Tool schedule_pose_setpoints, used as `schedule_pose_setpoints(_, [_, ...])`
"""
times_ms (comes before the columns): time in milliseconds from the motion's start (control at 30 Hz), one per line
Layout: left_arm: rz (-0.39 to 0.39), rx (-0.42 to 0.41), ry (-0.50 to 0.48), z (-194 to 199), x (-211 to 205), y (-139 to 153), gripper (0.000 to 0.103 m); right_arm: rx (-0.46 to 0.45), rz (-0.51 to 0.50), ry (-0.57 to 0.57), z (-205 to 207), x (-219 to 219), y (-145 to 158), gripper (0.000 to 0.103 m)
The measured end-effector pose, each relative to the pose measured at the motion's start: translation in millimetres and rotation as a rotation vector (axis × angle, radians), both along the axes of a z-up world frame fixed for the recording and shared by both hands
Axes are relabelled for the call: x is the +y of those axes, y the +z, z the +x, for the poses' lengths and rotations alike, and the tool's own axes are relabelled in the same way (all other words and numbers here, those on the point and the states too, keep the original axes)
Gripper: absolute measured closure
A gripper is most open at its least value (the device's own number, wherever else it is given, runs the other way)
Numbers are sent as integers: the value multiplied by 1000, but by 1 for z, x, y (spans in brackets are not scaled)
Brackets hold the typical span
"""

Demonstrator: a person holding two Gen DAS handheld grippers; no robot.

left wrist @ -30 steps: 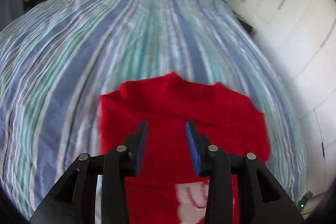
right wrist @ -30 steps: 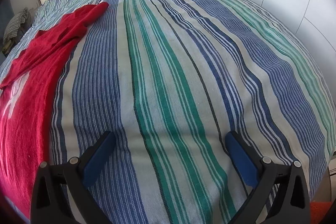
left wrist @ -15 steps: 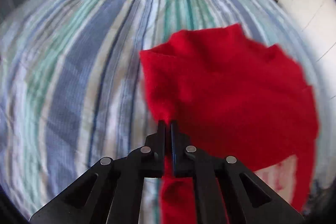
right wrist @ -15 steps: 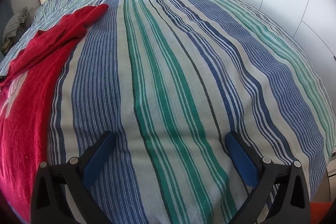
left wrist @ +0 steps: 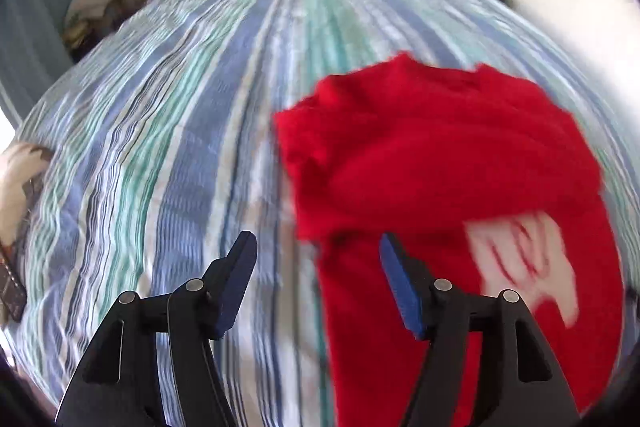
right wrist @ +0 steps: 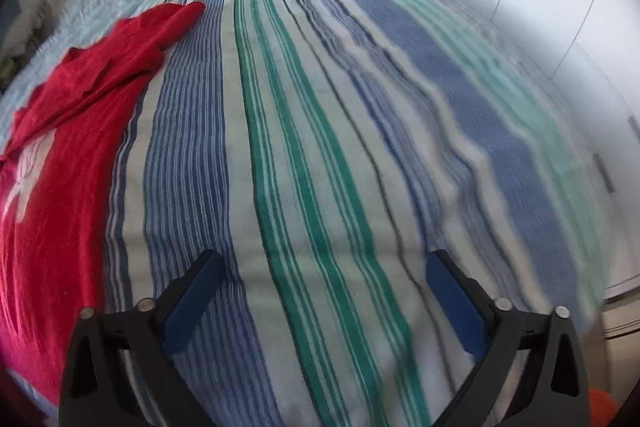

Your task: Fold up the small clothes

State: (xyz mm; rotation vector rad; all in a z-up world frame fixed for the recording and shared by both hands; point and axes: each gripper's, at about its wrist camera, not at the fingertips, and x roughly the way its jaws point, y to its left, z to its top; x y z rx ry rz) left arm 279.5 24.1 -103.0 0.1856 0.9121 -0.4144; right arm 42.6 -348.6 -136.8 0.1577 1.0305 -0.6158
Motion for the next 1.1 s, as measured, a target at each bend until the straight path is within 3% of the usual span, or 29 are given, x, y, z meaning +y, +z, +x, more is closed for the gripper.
schedule_pose_setpoints(67, [-42,-24,-117,-54,-8,8,30,-63,14,76,-1,28,29,10])
schedule_pose_setpoints(167, [-95,-18,-279,-131,-24,2,21,-179,193,316,4,91,59,10])
schedule_pose_setpoints(233, [-62,53,-322,-159,-35,-24,21,-107,239,441,13,124,50,10])
schedule_pose_setpoints(300, [21,168,-292,-174,-35,-61,22,54,199,504,15,149,14,12])
schedule_pose_setpoints(333, [45,203,-271,-179,-30,-74,22,138,182,489,14,150,-4,13])
schedule_pose_setpoints(367, [33,175,-266,-188,-19,-76,22,257,185,436,6,145,-32,14])
schedule_pose_setpoints(433, [90,180,-282,-195,-14,-71,21,212,240,375,-14,133,-37,12])
schedule_pose_setpoints(533, [106,194,-247,-202,-4,-65,22,252,227,306,-34,123,-33,12])
schedule_pose_setpoints(633, [83,195,-224,-210,8,-52,23,189,242,257,-51,114,-18,12])
schedule_pose_setpoints(800, [-53,157,-77,-208,49,-20,20,-1,202,206,-70,103,17,11])
schedule_pose_setpoints(967, [27,96,97,-201,69,-11,15,-105,194,177,-71,100,34,11])
schedule_pose_setpoints(1100, [73,90,159,-195,81,-16,15,-115,178,194,-66,104,38,10])
